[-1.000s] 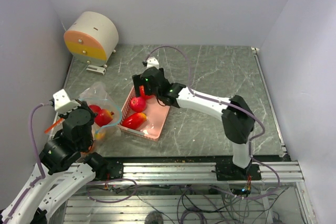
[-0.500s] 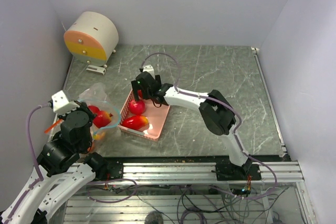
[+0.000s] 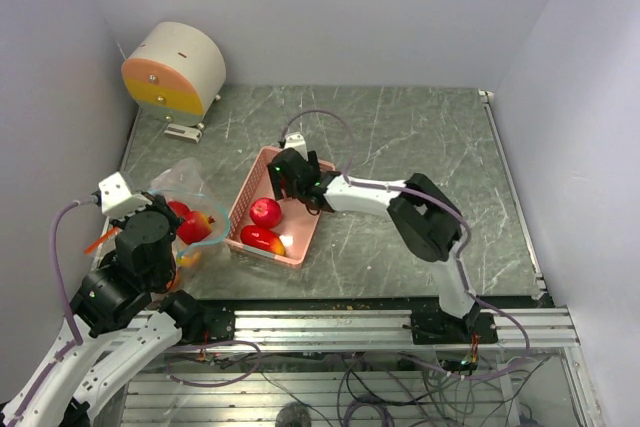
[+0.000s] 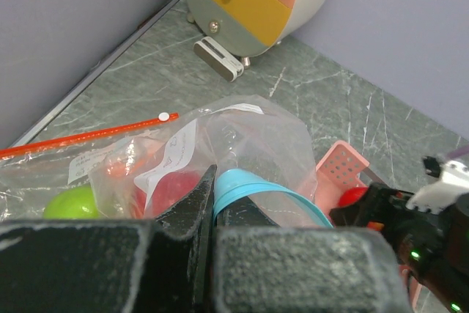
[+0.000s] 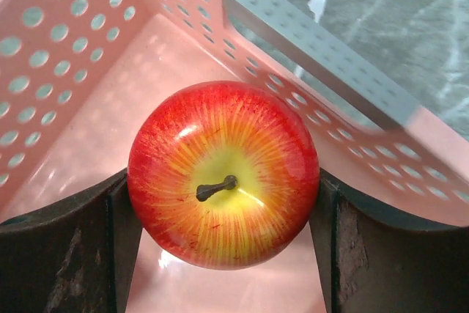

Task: Place the food in the zip-top bag and seal the zipper
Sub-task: Pick up the fake fruit from the bin, then place the fake fruit in the zipper food storage bag.

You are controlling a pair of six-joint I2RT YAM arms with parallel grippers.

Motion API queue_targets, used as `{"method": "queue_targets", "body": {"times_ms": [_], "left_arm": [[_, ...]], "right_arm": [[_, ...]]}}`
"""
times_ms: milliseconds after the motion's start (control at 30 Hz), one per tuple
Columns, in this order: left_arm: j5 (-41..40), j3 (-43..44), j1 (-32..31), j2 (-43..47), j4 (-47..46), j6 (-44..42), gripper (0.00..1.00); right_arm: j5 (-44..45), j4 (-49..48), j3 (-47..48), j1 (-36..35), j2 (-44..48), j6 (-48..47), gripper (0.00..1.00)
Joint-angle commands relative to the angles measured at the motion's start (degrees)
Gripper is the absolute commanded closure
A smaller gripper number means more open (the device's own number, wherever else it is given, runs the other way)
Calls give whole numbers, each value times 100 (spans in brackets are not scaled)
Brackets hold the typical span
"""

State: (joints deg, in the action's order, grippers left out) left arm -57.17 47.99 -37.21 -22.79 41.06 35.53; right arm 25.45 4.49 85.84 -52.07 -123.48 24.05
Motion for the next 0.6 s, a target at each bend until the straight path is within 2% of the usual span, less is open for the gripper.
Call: {"method": "queue_targets", "body": {"times_ms": [0,133,233,267,333,467,567], "left_arm": [[110,34,12,-77,-89,43,93],[191,114,12,-205,-77,134,93],[256,132,12,-292,-131,145,93],[289,134,12,-327,-176,139,93],[398,184,12,-420,-231,143,93],[614,317,12,-682,-306,227,93],[756,343,12,-829,-424,267,93]], "right_arm": [[-338,-709,-659,7,1176,-239,38],[-1626,-1443,-1490,4,2289,-323,38],[-3049,-1964,-1930,-2,2964,-398,38],[-3806,-2135,-2034,-17,3129,-401,38],[-4595,-2439,-2175,-137,3354,-396,38],[-5166,-2803,-2267,-596,3523,-568,38],[-5279,-2832,-2083,-823,3356,-567,38]]}}
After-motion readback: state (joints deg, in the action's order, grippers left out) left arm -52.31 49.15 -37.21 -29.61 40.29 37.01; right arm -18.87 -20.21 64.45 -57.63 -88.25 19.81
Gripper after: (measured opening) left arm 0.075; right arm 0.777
